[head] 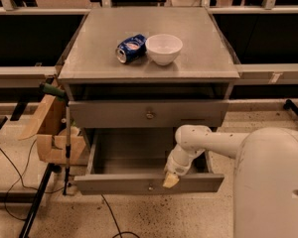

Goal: Open middle drawer

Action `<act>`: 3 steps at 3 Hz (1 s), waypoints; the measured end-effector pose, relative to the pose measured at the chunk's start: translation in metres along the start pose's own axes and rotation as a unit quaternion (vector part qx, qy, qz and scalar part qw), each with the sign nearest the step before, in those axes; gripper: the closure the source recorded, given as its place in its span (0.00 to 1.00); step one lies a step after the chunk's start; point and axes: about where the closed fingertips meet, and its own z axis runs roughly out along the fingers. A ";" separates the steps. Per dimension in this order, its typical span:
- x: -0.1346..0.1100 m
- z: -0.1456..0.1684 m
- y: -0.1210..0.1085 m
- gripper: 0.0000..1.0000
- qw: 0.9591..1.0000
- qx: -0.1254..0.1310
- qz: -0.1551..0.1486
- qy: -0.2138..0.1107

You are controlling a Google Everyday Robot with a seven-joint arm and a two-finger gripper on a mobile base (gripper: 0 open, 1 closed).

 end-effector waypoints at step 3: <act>0.007 -0.001 0.022 0.65 1.000 -0.015 -0.001 0.008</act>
Offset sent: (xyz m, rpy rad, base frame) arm -0.0491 -0.0131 0.0081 -0.0262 0.0484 0.0204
